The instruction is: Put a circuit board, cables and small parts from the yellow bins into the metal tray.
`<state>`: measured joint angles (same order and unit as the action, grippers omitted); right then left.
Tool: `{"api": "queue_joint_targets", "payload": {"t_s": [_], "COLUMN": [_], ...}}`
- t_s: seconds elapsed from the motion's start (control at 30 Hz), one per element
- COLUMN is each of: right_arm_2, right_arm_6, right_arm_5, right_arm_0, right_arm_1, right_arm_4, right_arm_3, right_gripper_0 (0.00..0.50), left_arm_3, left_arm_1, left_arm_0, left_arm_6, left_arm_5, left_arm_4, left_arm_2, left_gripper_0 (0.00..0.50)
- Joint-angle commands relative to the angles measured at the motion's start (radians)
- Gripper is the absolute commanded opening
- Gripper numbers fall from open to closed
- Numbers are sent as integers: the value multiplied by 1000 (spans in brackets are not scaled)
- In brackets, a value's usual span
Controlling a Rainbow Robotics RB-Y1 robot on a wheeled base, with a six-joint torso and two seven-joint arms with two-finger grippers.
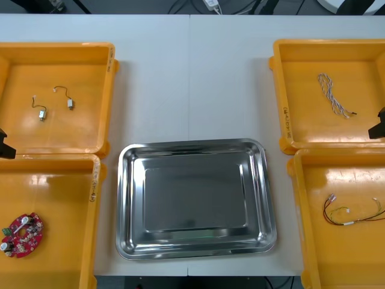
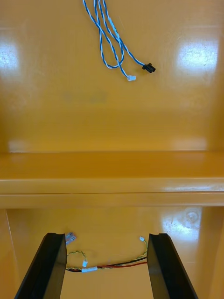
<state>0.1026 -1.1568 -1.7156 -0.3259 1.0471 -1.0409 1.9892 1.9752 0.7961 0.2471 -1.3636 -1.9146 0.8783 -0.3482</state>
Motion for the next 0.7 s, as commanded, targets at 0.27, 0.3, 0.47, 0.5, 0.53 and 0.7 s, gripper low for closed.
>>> {"api": "queue_joint_targets", "payload": {"t_s": [0.27, 0.3, 0.47, 0.5, 0.53, 0.7], "right_arm_2": [35, 35, 35, 35, 35, 35], "right_arm_6": [-9, -9, -9, -9, -9, -9], "right_arm_5": [-6, -6, -6, -6, -6, -6], "right_arm_0": [5, 5, 5, 5, 5, 5], "right_arm_1": [47, 47, 47, 47, 47, 47], "right_arm_4": [7, 7, 7, 7, 7, 7], "right_arm_3": [20, 20, 20, 20, 20, 20], "right_gripper_0": [500, 500, 500, 500, 500, 500], "left_arm_3": [33, 33, 33, 33, 33, 33], "left_arm_1": [-11, -11, -11, -11, -11, -11], "left_arm_0": [-15, -15, -15, -15, -15, -15], "left_arm_6": [-92, -92, -92, -92, -92, -92], "left_arm_5": [-5, -5, -5, -5, -5, -5], "left_arm_4": [4, 4, 4, 4, 4, 4], "left_arm_2": [-23, -23, -23, -23, -23, -23], "left_gripper_0": [500, 500, 500, 500, 500, 500]}}
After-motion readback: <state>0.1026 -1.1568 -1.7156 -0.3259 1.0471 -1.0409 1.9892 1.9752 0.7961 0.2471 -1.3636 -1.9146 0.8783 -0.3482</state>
